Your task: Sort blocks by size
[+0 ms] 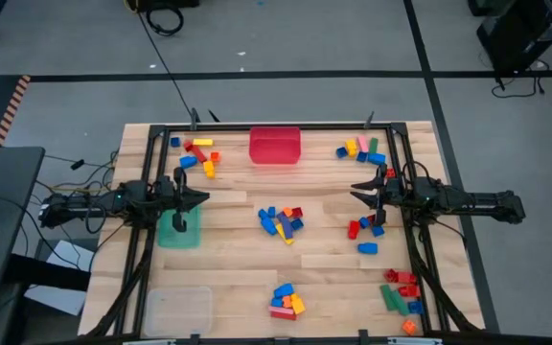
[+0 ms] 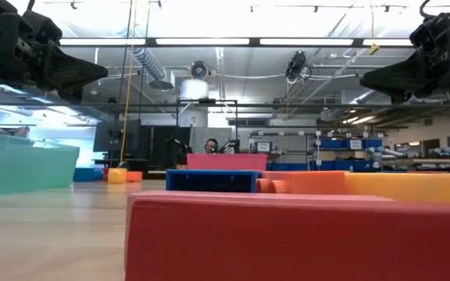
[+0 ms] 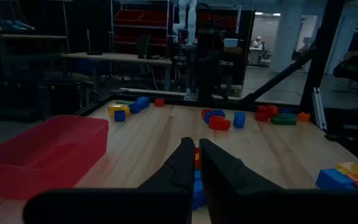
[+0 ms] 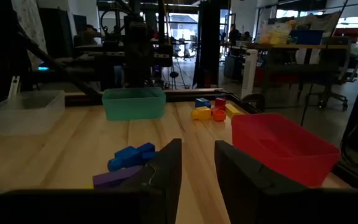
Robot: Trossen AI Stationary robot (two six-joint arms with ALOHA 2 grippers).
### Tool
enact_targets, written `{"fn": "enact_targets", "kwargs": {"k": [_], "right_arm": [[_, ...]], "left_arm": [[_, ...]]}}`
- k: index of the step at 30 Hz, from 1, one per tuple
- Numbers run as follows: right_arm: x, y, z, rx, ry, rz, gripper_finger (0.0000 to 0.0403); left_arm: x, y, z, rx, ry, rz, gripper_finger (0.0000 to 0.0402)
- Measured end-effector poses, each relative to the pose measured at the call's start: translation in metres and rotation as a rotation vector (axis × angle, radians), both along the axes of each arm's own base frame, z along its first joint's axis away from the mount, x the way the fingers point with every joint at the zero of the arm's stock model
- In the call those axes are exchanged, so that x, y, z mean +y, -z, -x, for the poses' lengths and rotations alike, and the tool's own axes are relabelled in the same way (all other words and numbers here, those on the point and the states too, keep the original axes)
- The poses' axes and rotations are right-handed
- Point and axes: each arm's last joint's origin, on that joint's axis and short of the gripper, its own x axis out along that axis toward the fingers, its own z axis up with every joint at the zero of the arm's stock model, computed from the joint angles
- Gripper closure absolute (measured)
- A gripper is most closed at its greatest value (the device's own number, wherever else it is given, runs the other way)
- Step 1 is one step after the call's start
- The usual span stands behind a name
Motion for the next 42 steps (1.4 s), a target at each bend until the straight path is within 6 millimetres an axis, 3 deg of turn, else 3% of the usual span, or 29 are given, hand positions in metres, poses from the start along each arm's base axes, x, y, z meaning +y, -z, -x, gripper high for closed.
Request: {"fn": "enact_targets", "kwargs": {"k": [31, 42], "right_arm": [[0.000, -0.001, 0.000, -0.006, 0.000, 0.000, 0.0293], [0.000, -0.016, 0.001, -0.163, 0.001, 0.002, 0.0293]], "left_arm": [[0.000, 0.000, 0.000, 0.000, 0.000, 0.000, 0.0369], [0.000, 0.000, 0.000, 0.000, 0.000, 0.000, 0.0369]]}}
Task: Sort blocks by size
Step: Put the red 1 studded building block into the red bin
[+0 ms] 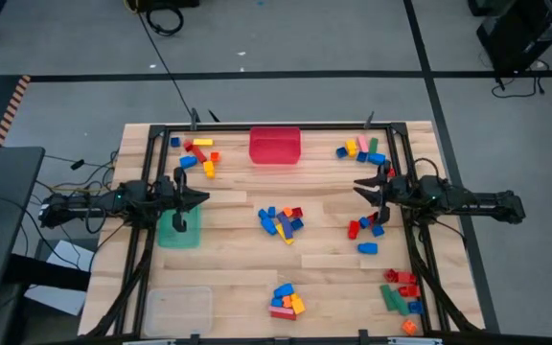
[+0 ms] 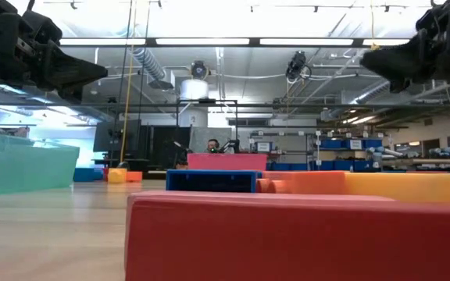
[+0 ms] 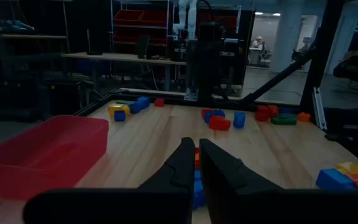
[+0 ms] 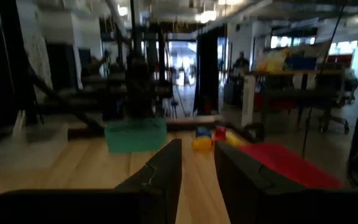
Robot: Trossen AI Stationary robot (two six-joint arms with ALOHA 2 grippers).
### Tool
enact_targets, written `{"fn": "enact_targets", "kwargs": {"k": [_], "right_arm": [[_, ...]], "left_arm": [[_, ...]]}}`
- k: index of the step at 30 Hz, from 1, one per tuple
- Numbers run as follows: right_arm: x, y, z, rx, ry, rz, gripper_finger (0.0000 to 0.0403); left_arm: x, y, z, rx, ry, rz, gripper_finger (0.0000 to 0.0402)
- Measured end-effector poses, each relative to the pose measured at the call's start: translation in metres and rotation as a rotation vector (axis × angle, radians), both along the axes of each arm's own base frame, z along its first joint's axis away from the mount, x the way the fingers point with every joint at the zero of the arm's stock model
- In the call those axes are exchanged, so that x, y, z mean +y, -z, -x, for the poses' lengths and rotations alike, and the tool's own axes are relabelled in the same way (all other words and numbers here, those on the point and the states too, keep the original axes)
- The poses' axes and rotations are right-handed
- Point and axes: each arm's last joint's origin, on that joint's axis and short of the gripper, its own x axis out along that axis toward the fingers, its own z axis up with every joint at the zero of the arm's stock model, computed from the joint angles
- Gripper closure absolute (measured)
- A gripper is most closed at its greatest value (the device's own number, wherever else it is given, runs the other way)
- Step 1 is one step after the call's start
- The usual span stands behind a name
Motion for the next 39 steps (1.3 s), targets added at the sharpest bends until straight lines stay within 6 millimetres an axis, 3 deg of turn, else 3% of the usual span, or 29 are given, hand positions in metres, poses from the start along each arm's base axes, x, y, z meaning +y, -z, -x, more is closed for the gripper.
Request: {"fn": "enact_targets", "kwargs": {"k": [5, 13, 19, 24, 29, 34, 39], "right_arm": [[0.000, -0.026, 0.006, -0.034, 0.026, -0.001, 0.0293], [-0.005, -0.091, 0.021, 0.147, 0.242, 0.019, 0.0293], [-0.008, -0.130, 0.018, 0.258, 0.333, -0.076, 0.0294], [-0.009, -0.161, -0.002, 0.483, 0.374, -0.246, 0.0307], [-0.010, -0.179, -0.037, 0.760, 0.457, -0.513, 0.0341], [0.001, -0.178, -0.068, 0.944, 0.561, -0.917, 0.0374], [0.038, -0.165, -0.088, 0.967, 0.642, -1.152, 0.0389]], "left_arm": [[0.000, 0.000, 0.000, -0.001, 0.000, 0.000, 0.0369], [0.000, 0.000, 0.000, 0.000, 0.000, 0.000, 0.0369], [0.000, 0.000, 0.000, 0.000, 0.000, 0.000, 0.0369], [0.000, 0.000, 0.000, 0.000, 0.000, 0.000, 0.0369], [0.000, 0.000, 0.000, 0.000, 0.000, 0.000, 0.0369], [0.000, 0.000, 0.000, -0.001, 0.000, 0.000, 0.0369], [0.000, 0.000, 0.000, 0.000, 0.000, 0.000, 0.0369]]}}
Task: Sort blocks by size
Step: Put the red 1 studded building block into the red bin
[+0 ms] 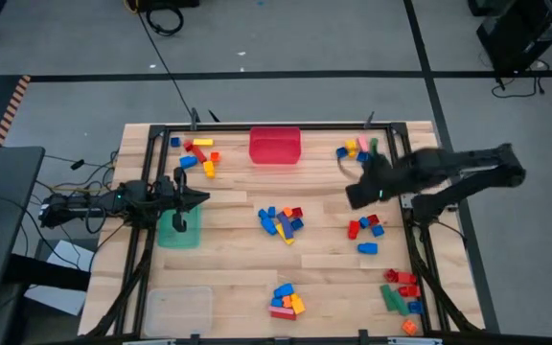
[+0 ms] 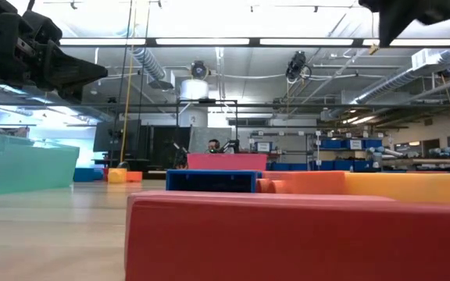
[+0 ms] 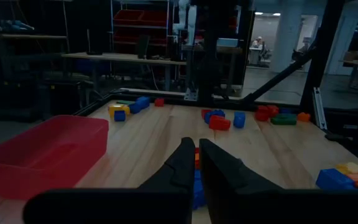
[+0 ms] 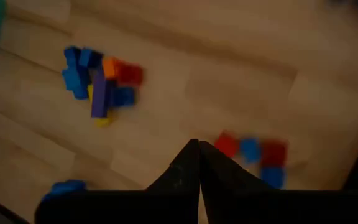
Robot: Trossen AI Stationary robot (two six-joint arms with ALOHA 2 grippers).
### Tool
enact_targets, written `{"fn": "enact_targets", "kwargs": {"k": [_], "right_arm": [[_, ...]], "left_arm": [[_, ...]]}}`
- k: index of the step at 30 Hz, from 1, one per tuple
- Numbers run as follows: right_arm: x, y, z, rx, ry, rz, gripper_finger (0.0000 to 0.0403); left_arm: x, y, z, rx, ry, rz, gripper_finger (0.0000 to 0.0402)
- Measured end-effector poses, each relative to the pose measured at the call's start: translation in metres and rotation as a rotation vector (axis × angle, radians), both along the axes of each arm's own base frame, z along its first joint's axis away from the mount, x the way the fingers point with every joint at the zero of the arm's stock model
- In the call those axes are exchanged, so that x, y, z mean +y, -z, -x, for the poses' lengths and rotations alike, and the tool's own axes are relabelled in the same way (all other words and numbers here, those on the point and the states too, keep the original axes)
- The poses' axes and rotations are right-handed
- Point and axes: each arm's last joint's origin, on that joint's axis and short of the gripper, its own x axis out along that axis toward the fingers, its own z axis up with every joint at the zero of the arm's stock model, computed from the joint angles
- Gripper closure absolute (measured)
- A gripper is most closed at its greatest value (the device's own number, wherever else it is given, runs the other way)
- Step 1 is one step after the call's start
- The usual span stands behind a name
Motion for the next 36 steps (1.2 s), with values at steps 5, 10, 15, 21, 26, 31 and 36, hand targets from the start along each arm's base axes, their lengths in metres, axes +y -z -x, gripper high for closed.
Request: {"fn": "enact_targets", "kwargs": {"k": [5, 10, 15, 21, 26, 31, 36], "right_arm": [[0.032, 0.016, -0.014, 0.040, 0.192, -0.071, 0.0371], [0.049, 0.038, -0.026, 0.177, 0.260, -0.036, 0.0331], [0.060, 0.055, -0.036, 0.274, 0.308, -0.029, 0.0295], [0.066, 0.079, -0.032, 0.284, 0.394, -0.024, 0.0249], [0.061, 0.102, -0.026, 0.222, 0.423, -0.077, 0.0212], [0.048, 0.131, -0.022, 0.265, 0.469, -0.129, 0.0177], [0.043, 0.157, -0.028, 0.210, 0.455, -0.202, 0.0150]], "left_arm": [[0.000, 0.000, 0.000, 0.000, 0.000, 0.000, 0.0369], [0.000, 0.000, 0.000, 0.000, 0.000, 0.000, 0.0369], [0.000, 0.000, 0.000, 0.000, 0.000, 0.000, 0.0369], [0.000, 0.000, 0.000, 0.000, 0.000, 0.000, 0.0369], [0.000, 0.000, 0.000, 0.000, 0.000, 0.000, 0.0369], [0.000, 0.000, 0.000, 0.000, 0.000, 0.000, 0.0369], [0.000, 0.000, 0.000, 0.000, 0.000, 0.000, 0.0369]]}}
